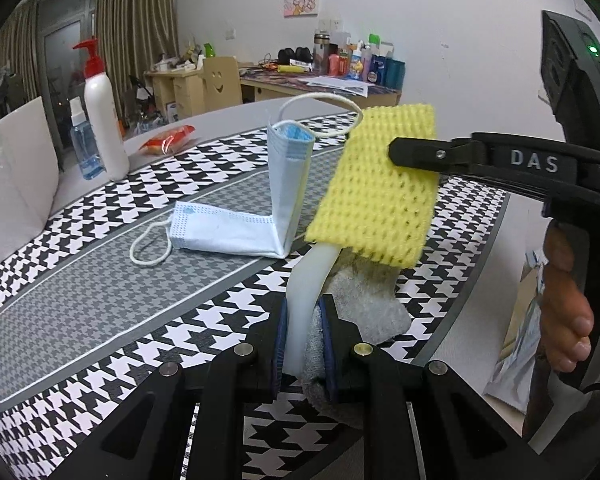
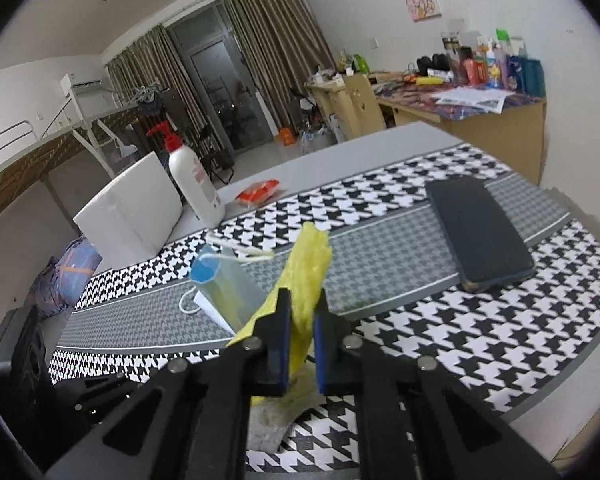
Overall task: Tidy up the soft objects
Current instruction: 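Grasp the yellow foam net with the right gripper while the left grasps the white cylinder, then lift the yellow foam net and white cylinder off the table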
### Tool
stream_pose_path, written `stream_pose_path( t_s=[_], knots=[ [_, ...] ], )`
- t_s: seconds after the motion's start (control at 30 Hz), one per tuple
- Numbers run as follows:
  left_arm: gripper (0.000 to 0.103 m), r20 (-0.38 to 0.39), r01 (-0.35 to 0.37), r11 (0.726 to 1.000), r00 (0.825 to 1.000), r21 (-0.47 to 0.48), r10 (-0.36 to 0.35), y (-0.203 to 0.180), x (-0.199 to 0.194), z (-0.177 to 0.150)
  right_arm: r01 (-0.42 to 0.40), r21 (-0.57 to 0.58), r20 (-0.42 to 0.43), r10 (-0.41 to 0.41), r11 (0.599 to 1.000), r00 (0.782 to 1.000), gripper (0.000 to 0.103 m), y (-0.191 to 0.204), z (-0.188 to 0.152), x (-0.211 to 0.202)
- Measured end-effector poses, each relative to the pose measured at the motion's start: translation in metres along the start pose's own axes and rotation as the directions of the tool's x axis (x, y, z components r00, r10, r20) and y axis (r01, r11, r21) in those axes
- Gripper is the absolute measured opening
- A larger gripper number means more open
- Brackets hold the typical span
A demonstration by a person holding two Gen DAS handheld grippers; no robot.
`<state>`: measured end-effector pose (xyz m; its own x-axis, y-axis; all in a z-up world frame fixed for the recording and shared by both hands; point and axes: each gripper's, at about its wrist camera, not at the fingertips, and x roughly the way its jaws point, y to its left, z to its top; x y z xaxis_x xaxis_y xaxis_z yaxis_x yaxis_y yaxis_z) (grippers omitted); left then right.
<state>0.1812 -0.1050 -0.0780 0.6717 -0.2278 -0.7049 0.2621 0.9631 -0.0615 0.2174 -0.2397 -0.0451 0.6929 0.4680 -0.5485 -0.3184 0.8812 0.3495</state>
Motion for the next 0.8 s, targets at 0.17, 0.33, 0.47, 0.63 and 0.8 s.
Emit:
stream_pose_path(
  t_s=[0.17,0.33,0.47,0.63,0.8],
  knots=[
    [0.017,0.019,-0.013,1.000,1.000,-0.004,0.014,0.002,-0.008,0.001,0.008,-0.016,0.035,-0.007,1.000,0.999,0.013,0.003,0.002,-0.011],
    [0.017,0.036,-0.019,1.000,0.999,0.000,0.019,0.002,-0.014,0.003,0.016,-0.020,0.054,-0.015,1.000,0.998,0.013,0.002,0.002,-0.018],
    [0.017,0.049,-0.025,1.000,0.998,0.001,0.025,0.002,-0.020,0.002,0.020,-0.021,0.072,-0.019,1.000,0.997,0.013,0.002,0.002,-0.026],
    [0.017,0.047,-0.038,0.999,0.998,-0.011,0.039,0.002,-0.021,0.001,0.022,-0.026,0.079,-0.020,0.999,0.997,0.013,0.003,0.001,-0.029],
    [0.017,0.062,-0.046,0.999,0.997,-0.023,0.047,0.004,-0.024,0.001,0.029,-0.026,0.080,-0.027,0.999,0.996,0.013,0.002,0.001,-0.030]
  ],
)
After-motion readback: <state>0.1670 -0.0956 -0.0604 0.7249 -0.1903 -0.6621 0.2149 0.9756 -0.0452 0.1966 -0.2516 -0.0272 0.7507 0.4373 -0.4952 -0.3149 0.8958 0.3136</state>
